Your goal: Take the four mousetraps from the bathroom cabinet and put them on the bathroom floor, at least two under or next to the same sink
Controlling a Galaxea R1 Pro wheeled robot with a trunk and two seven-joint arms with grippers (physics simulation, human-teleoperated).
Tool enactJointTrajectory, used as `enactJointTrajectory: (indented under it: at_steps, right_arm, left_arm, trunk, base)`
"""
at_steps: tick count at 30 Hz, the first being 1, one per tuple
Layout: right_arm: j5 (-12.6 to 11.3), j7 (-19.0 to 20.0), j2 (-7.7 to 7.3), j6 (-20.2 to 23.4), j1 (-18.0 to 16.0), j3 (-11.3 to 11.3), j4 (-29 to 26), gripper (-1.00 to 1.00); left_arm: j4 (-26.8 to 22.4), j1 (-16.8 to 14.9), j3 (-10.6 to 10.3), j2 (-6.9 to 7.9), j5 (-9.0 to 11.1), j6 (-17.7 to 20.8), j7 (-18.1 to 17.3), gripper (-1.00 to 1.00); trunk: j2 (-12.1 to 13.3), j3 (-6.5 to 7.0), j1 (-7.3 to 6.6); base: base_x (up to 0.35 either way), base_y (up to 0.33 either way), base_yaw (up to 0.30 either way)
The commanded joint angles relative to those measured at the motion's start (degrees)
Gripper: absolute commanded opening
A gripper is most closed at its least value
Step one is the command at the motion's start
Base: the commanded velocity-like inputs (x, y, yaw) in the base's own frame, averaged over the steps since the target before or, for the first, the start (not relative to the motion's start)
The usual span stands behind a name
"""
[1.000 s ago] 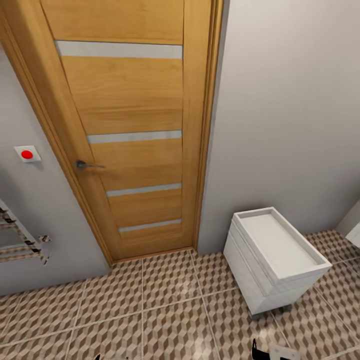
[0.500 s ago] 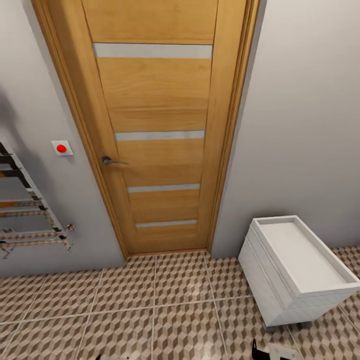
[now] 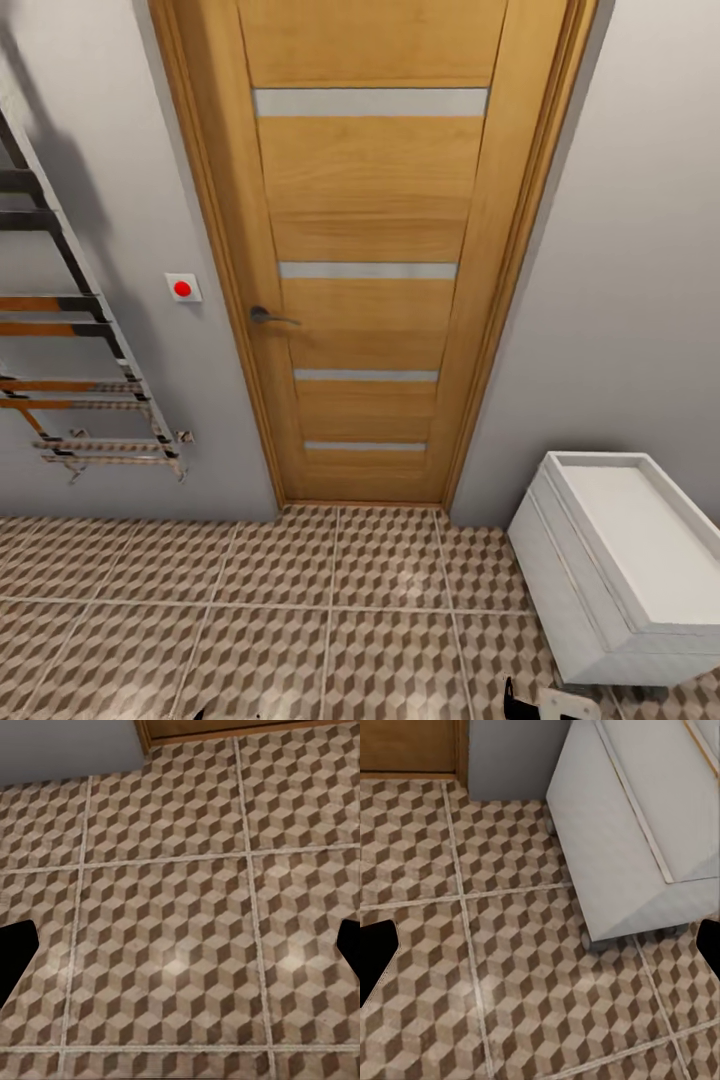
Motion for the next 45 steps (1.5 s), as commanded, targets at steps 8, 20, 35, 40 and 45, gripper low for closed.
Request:
enactJointTrajectory:
  at_steps: [8, 20, 35, 40, 45]
  right_arm:
    - [-0.4, -0.1, -0.01, -0.2, 0.0, 0.4, 0.0, 1.0]
    - [-0.4, -0.1, -0.01, -0.2, 0.0, 0.4, 0.0, 1.0]
    - [-0.4, -0.1, -0.01, -0.2, 0.0, 0.4, 0.0, 1.0]
    - [-0.4, -0.1, -0.01, -0.2, 0.0, 0.4, 0.0, 1.0]
    - [-0.4, -0.1, -0.01, -0.2, 0.0, 0.4, 0.0, 1.0]
  left_arm:
    - [0.3, 0.0, -0.5, -0.11, 0.6, -0.4, 0.0, 1.0]
    - [0.3, 0.0, -0.5, -0.12, 0.6, -0.4, 0.0, 1.0]
    - [0.2, 0.0, -0.5, -0.04, 0.6, -0.4, 0.0, 1.0]
    - [0.2, 0.0, -0.5, -0.04, 0.6, -0.4, 0.0, 1.0]
    - [0.2, 0.0, -0.5, -0.04, 0.6, -0.4, 0.0, 1.0]
  trunk:
    - [-0.1, -0.11, 0.03]
    - [-0.1, -0.11, 0.03]
    - [-0.1, -0.11, 0.03]
    - [-0.1, -0.11, 0.03]
    - [-0.1, -0.11, 0.03]
  base:
    - [0.0, 0.0, 0.254]
    - [0.0, 0.0, 0.253]
    - [0.0, 0.0, 0.254]
    - [0.0, 0.0, 0.254]
    - [0.0, 0.0, 0.254]
